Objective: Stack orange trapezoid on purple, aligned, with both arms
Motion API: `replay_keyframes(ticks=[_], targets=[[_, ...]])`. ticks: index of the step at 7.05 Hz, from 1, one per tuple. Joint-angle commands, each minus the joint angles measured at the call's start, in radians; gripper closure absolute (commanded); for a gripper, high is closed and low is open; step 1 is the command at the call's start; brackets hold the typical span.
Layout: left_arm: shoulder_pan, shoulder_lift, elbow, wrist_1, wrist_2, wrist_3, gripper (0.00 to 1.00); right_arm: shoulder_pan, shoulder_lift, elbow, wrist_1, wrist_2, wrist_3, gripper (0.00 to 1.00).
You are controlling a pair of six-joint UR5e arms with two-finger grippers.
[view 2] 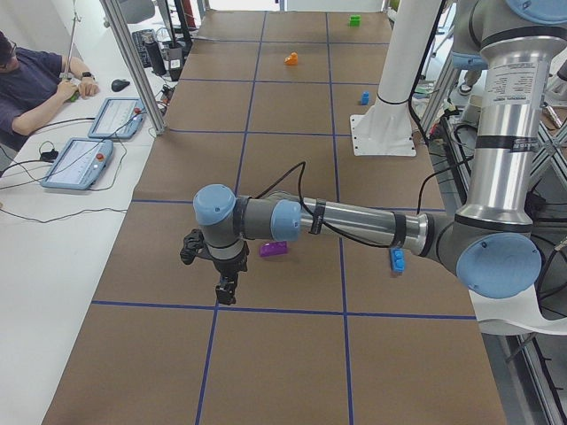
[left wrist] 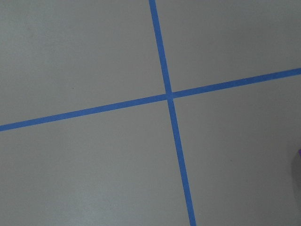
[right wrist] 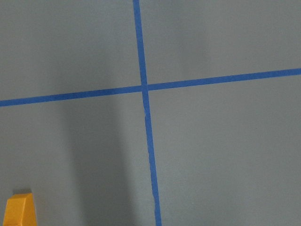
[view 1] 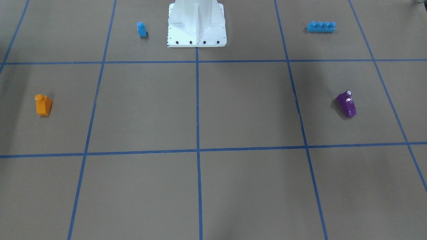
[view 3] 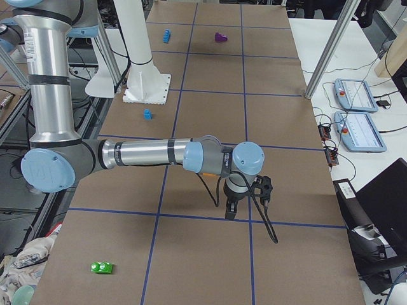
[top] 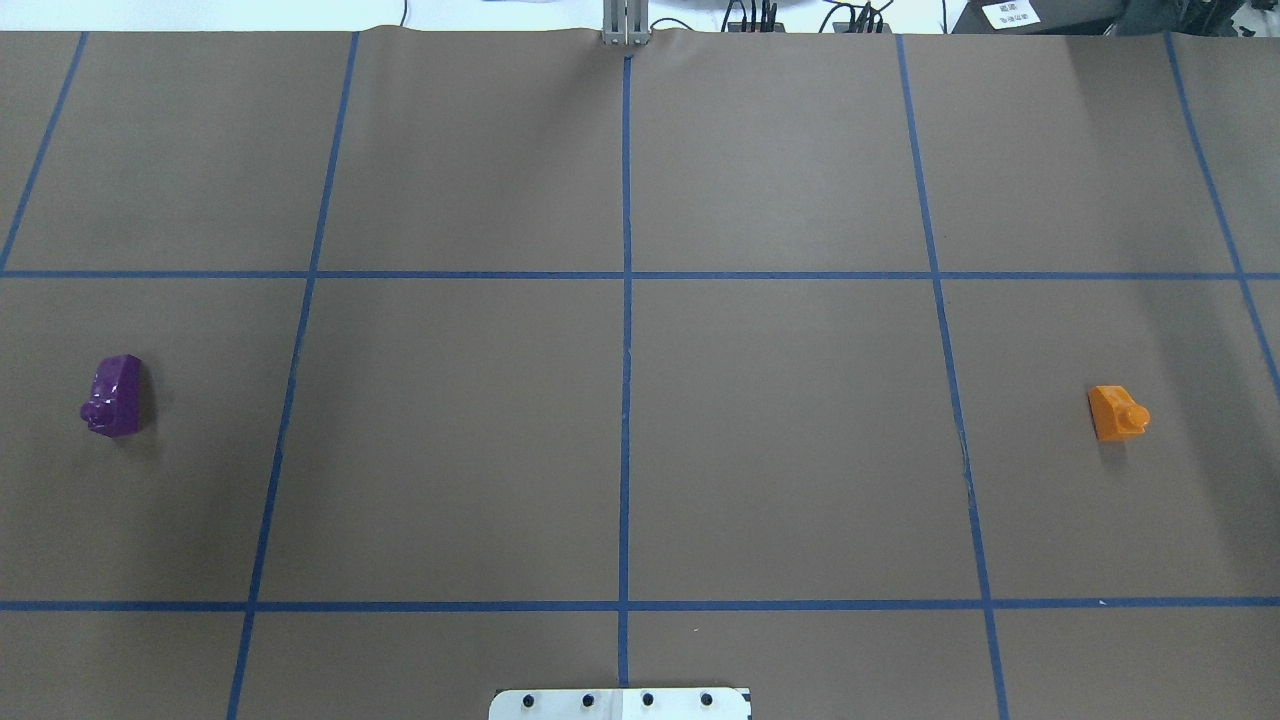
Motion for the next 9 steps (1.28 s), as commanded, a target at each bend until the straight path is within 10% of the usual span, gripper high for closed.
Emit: replay_keyframes(ticks=[1, 7, 9], targets=[[0.000, -0.001, -0.006, 0.001, 0.001, -0.001, 0.00, 0.000, 0.002, 0.006, 0.002, -0.004, 0.001, 0.00], [0.164, -0.030, -0.127, -0.138, -0.080, -0.398, 0.00, -0.002, 0.005, 0.025, 0.009, -0.002, 0.005, 0.00], [0.311, 0.066, -0.130, -0.433, 0.004, -0.783, 0.00, -0.006, 0.005, 0.025, 0.009, -0.002, 0.007, 0.00]])
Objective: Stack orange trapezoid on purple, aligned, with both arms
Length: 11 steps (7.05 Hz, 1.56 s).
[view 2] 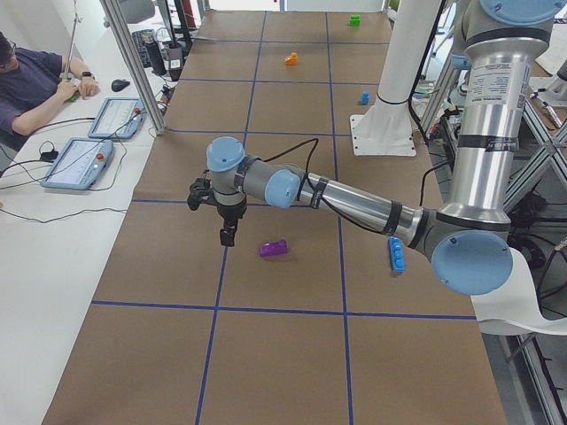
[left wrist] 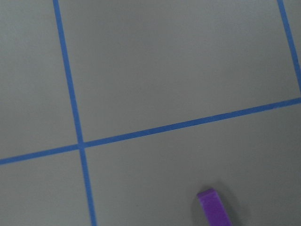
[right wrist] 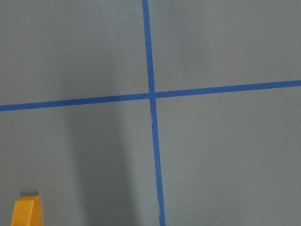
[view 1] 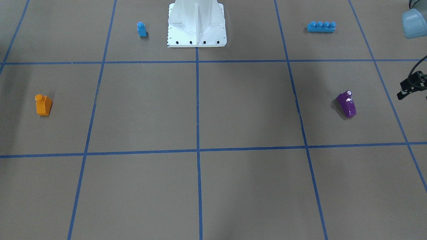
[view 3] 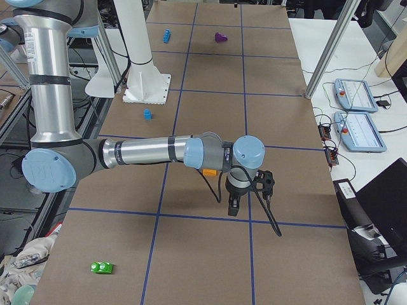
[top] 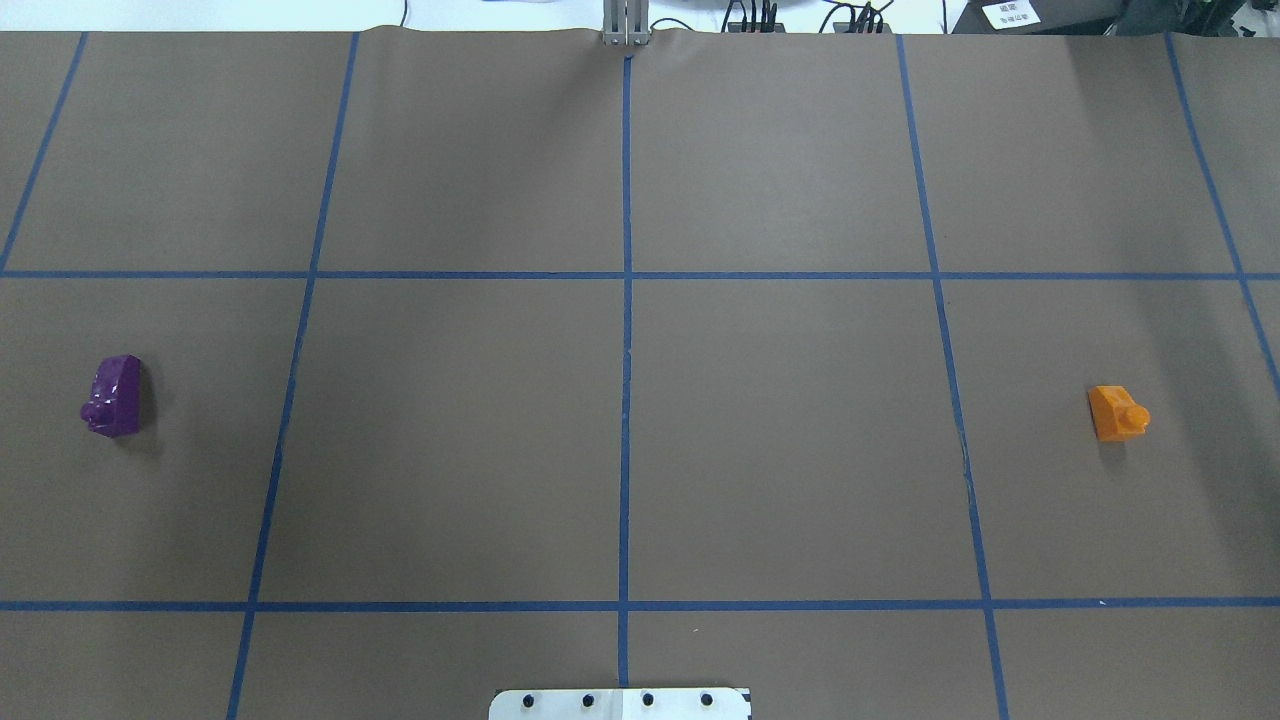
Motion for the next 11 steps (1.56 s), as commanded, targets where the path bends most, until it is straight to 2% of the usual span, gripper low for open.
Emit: replay_keyframes(ticks=[1, 2, 3, 6, 8, 9, 10, 11], targets=[[0.194, 0.118, 0.004, -0.310, 0.146, -0.401, 0.00, -0.004, -0.002, 0.000, 0.000, 0.000, 0.000, 0.00], [0.277, 0.136, 0.007, -0.339, 0.214, -0.461, 0.00, -0.004, -0.002, 0.000, 0.000, 0.000, 0.000, 0.00], [0.330, 0.138, 0.015, -0.339, 0.227, -0.505, 0.00, -0.006, -0.002, 0.000, 0.000, 0.000, 0.001, 0.00], [0.414, 0.132, 0.064, -0.339, 0.228, -0.510, 0.00, -0.009, -0.002, 0.000, 0.000, 0.000, 0.000, 0.00], [0.422, 0.126, 0.084, -0.339, 0.228, -0.510, 0.00, -0.009, -0.002, 0.001, 0.020, 0.000, 0.000, 0.00], [0.422, 0.126, 0.086, -0.339, 0.228, -0.510, 0.25, -0.009, -0.002, 0.001, 0.021, 0.000, 0.000, 0.00], [0.422, 0.126, 0.093, -0.339, 0.228, -0.510, 0.58, -0.009, -0.002, 0.001, 0.021, 0.000, 0.000, 0.00], [0.422, 0.126, 0.098, -0.339, 0.227, -0.512, 0.81, -0.009, -0.002, 0.001, 0.022, 0.000, 0.000, 0.00]])
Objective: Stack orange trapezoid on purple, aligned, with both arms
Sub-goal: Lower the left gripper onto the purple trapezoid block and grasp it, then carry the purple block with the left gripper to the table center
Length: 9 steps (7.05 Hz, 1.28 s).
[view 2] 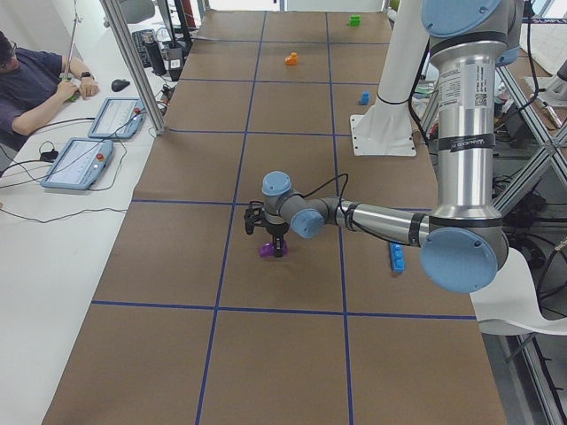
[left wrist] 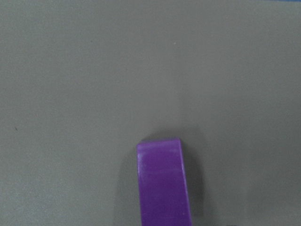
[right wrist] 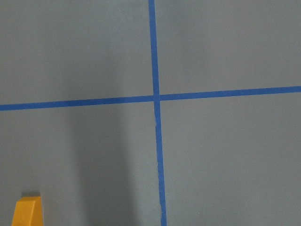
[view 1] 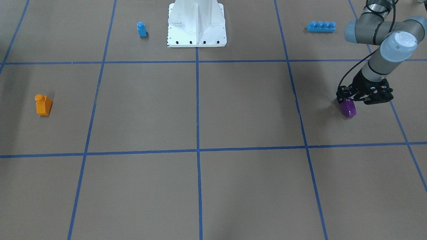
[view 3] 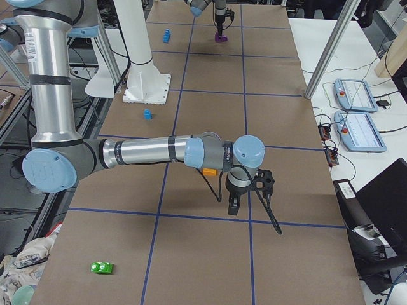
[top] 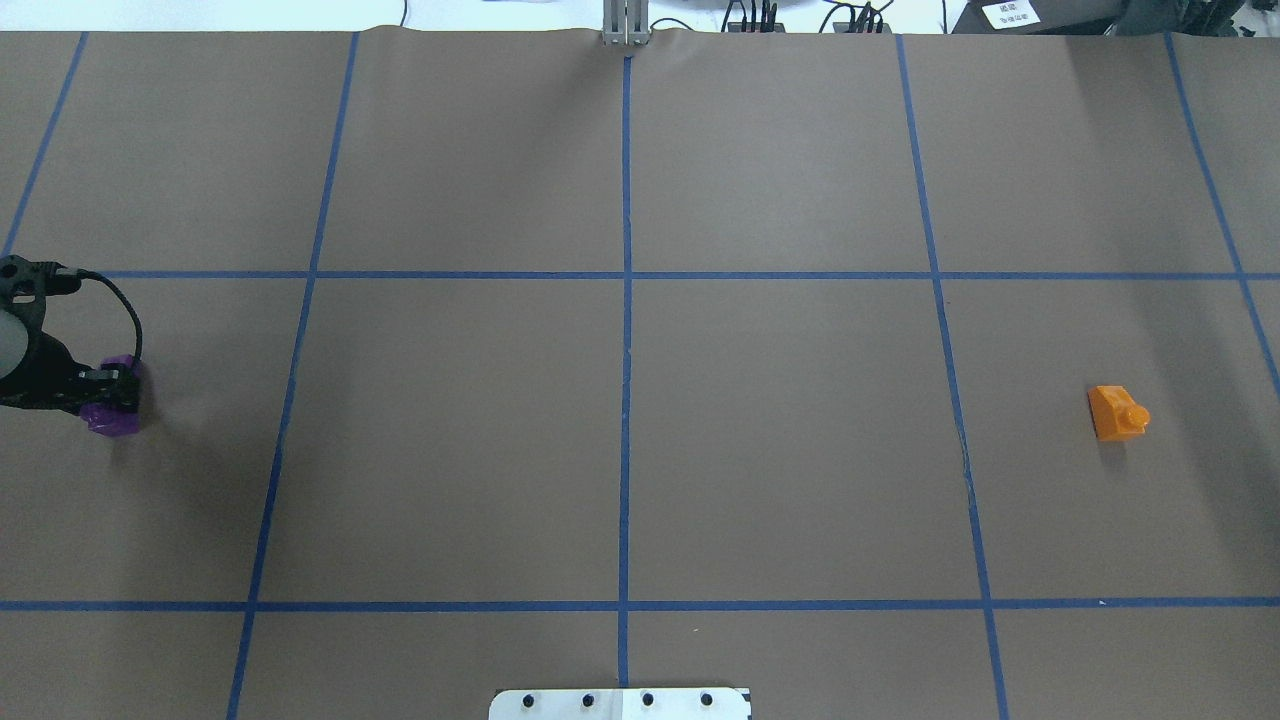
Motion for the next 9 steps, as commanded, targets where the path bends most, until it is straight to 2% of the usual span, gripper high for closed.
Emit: replay_keyframes(ticks=[1, 2, 3, 4, 5, 6, 7, 8, 9], targets=[[0.001, 0.000, 0.001, 0.000, -0.003, -0.001, 1.00, 0.000, 0.000, 0.000, 0.001, 0.000, 0.000, 0.00], [-0.001, 0.000, -0.037, 0.009, -0.015, 0.003, 1.00, 0.000, 0.000, 0.000, 0.001, 0.000, 0.000, 0.00], [-0.004, -0.005, -0.118, 0.073, -0.015, 0.005, 1.00, 0.000, 0.000, 0.000, 0.001, 0.000, 0.000, 0.00], [-0.002, -0.038, -0.210, 0.200, -0.009, 0.013, 1.00, 0.000, -0.002, -0.002, 0.001, 0.002, 0.000, 0.00], [-0.001, -0.111, -0.251, 0.266, -0.004, 0.038, 1.00, 0.000, 0.000, -0.002, 0.001, 0.002, 0.000, 0.00], [0.022, -0.250, -0.236, 0.311, -0.004, 0.058, 1.00, 0.000, -0.002, -0.003, -0.001, -0.001, 0.000, 0.00], [0.101, -0.372, -0.222, 0.366, 0.005, 0.065, 1.00, -0.006, -0.002, -0.003, -0.001, 0.000, 0.000, 0.00], [0.152, -0.465, -0.213, 0.405, 0.082, 0.078, 1.00, -0.009, -0.002, -0.005, 0.001, -0.002, -0.003, 0.00], [0.203, -0.558, -0.161, 0.431, 0.133, 0.088, 1.00, -0.011, -0.009, -0.008, 0.031, -0.002, 0.000, 0.00]])
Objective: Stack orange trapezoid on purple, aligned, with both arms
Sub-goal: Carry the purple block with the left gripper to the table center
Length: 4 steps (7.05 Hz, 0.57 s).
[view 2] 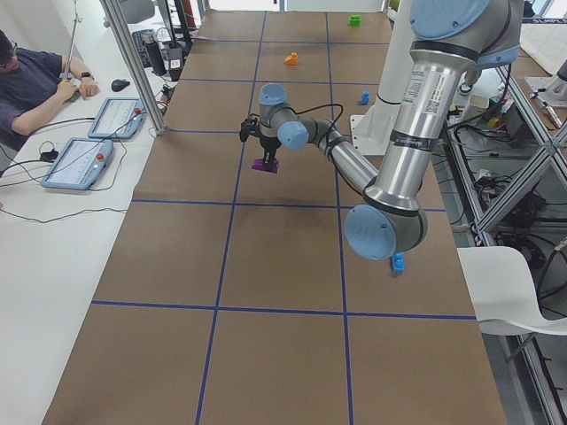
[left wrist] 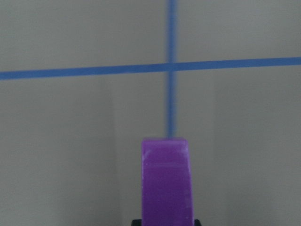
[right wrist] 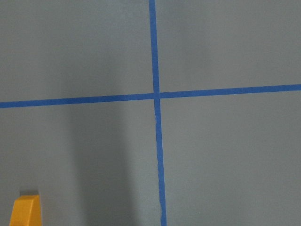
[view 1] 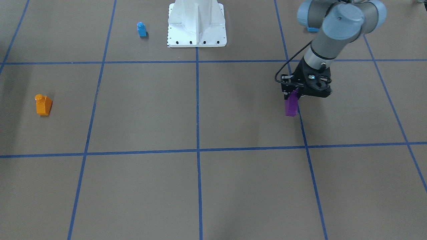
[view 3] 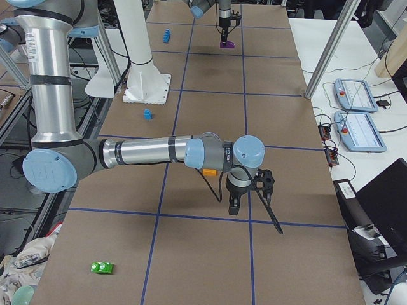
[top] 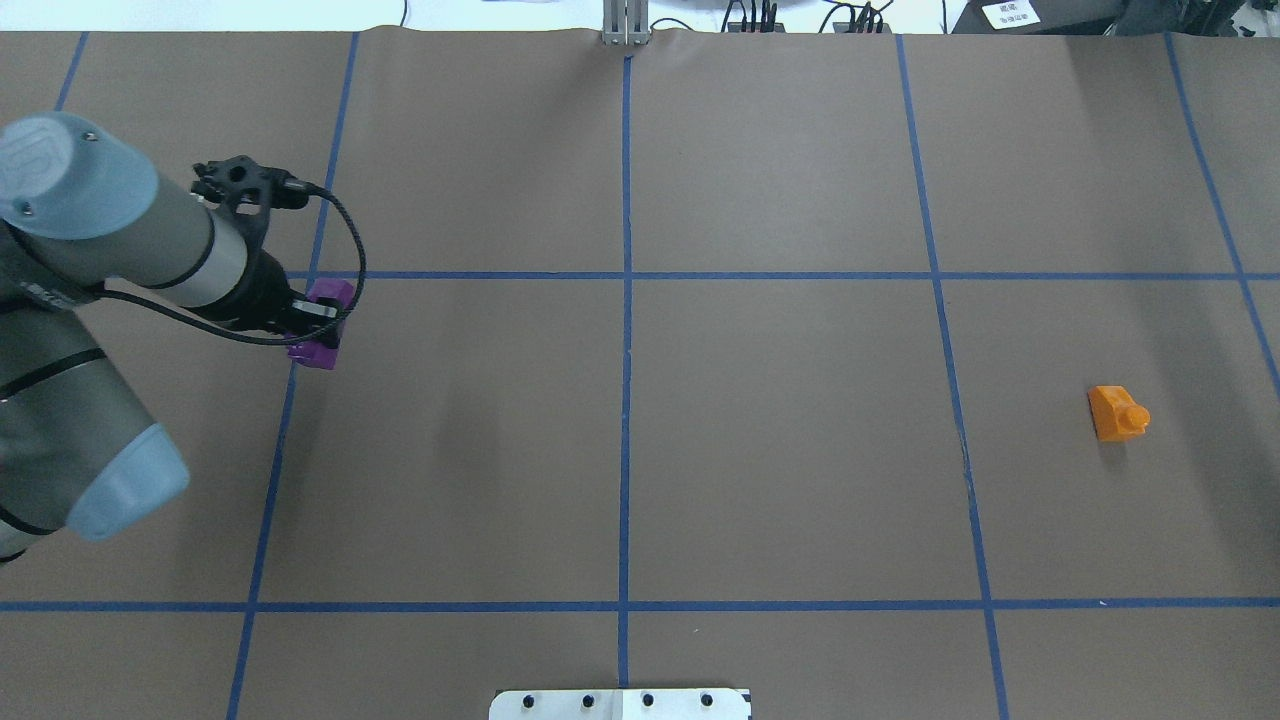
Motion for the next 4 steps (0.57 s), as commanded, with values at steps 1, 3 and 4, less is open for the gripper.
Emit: replay_keyframes(ticks=[1, 3, 4], targets=[[0.095, -0.251, 0.157, 0.043, 0.087, 0.014, 1.00, -0.007, -0.001, -0.004, 0.030, -0.001, 0.004, 0.00], [0.126, -0.468, 0.381, 0.041, 0.092, 0.014, 1.00, -0.023, 0.005, 0.000, 0.033, 0.007, 0.006, 0.00], [0.154, -0.535, 0.455, 0.034, 0.148, 0.015, 1.00, -0.032, 0.005, -0.003, 0.032, 0.009, 0.004, 0.00]])
